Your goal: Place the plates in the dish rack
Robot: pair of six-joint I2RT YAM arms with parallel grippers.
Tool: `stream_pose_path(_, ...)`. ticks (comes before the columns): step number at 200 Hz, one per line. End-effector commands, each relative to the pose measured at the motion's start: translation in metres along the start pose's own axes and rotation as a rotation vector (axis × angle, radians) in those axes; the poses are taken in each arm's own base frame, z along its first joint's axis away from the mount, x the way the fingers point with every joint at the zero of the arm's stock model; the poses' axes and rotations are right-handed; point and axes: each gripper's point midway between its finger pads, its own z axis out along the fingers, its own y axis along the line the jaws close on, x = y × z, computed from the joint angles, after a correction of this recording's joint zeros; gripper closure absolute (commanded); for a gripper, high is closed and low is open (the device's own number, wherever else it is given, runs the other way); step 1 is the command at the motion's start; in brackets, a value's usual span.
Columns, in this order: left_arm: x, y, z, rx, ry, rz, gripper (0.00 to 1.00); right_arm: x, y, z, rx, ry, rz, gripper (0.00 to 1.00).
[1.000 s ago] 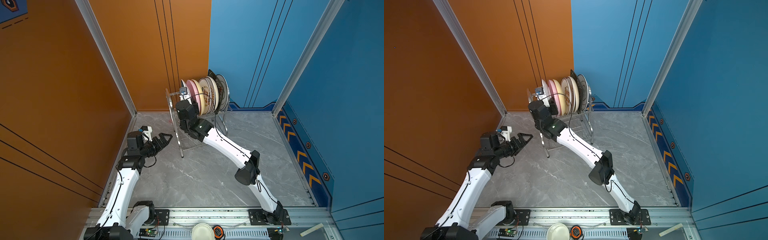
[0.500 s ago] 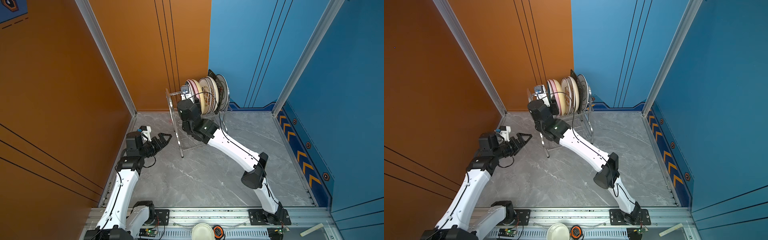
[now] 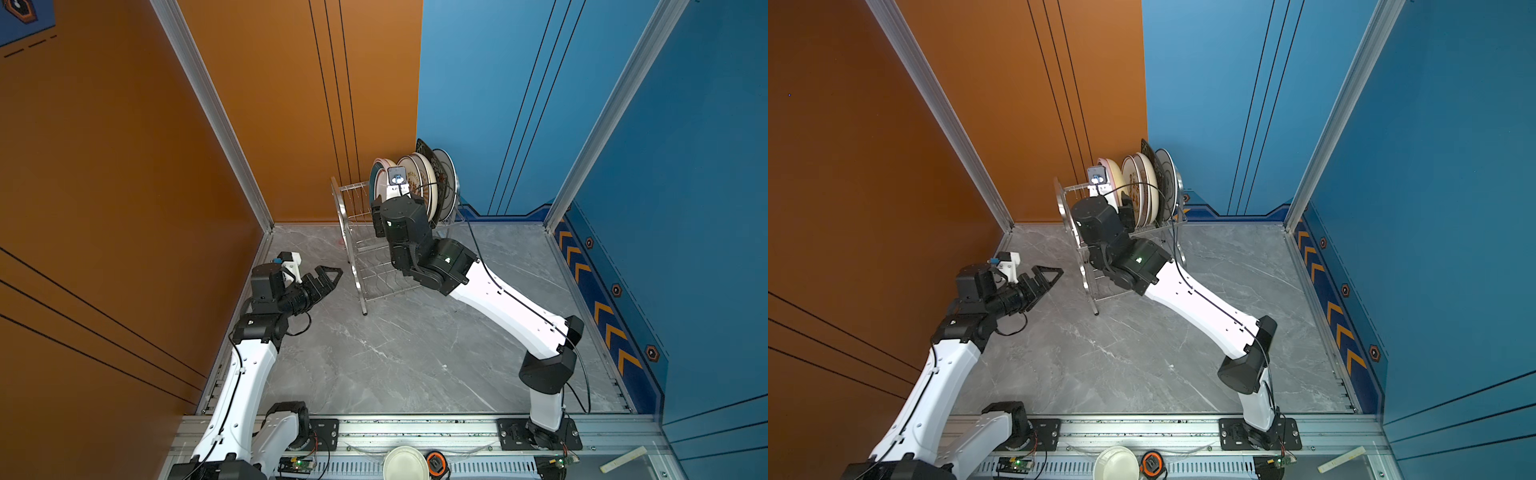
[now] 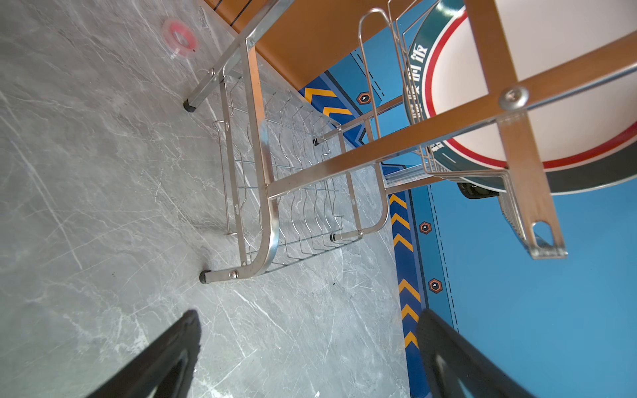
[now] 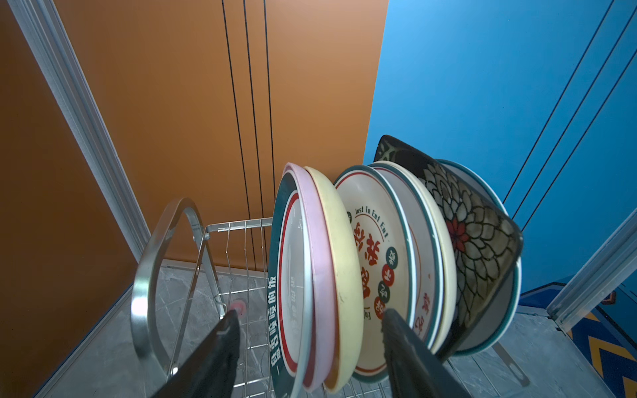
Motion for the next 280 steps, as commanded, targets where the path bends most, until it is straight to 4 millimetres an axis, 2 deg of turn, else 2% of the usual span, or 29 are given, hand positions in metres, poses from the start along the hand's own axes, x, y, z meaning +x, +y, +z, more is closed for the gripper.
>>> stream_pose_path(1,-0.011,-0.002,-0.009,-0.029,-0.042,0.043,0.02,0.006,-0.008,-0.019,-0.057,0.055,0.046,0.33)
stream_pose_path(22,-0.015,-0.001,-0.011,-0.050,-0.052,0.065,0.02,0.015,-0.019,-0.032,-0.090,0.096,0.064,0.31)
stream_pose_path(49,-0.019,0.006,-0.014,-0.100,-0.067,0.116,0.02,0.036,-0.036,-0.045,-0.107,0.158,0.085,0.29)
stream_pose_path(70,-0.020,0.016,-0.016,-0.160,-0.076,0.169,0.02,0.054,-0.058,-0.051,-0.105,0.197,0.104,0.27)
stream_pose_path(77,-0.020,0.019,-0.016,-0.177,-0.080,0.190,0.02,0.071,-0.066,-0.050,-0.097,0.229,0.092,0.26)
stream_pose_path(106,-0.021,0.034,-0.016,-0.249,-0.080,0.271,0.02,0.100,-0.102,-0.053,-0.067,0.284,0.086,0.19)
stream_pose_path(139,-0.022,0.052,-0.016,-0.326,-0.083,0.363,0.02,0.138,-0.147,-0.048,-0.044,0.338,0.105,0.09)
stream_pose_path(151,-0.023,0.056,-0.016,-0.346,-0.089,0.396,0.02,0.152,-0.157,-0.047,-0.058,0.352,0.114,0.06)
stream_pose_path(155,-0.023,0.058,-0.016,-0.350,-0.093,0.405,0.02,0.157,-0.170,-0.044,-0.030,0.358,0.121,0.04)
stream_pose_path(169,-0.024,0.063,-0.014,-0.359,-0.107,0.432,0.02,0.174,-0.186,-0.041,-0.019,0.379,0.115,0.00)
stream_pose_path(213,-0.031,0.080,0.000,-0.365,-0.184,0.469,0.02,0.218,-0.241,-0.031,0.039,0.415,0.102,0.00)
stream_pose_path(219,-0.037,0.079,0.003,-0.359,-0.218,0.487,0.02,0.223,-0.250,-0.030,0.048,0.415,0.100,0.00)
stream_pose_path(243,-0.044,0.098,0.010,-0.400,-0.263,0.532,0.02,0.243,-0.281,-0.021,0.080,0.405,0.098,0.00)
stream_pose_path(280,-0.050,0.121,0.020,-0.426,-0.328,0.582,0.02,0.289,-0.320,-0.002,0.119,0.403,0.132,0.00)
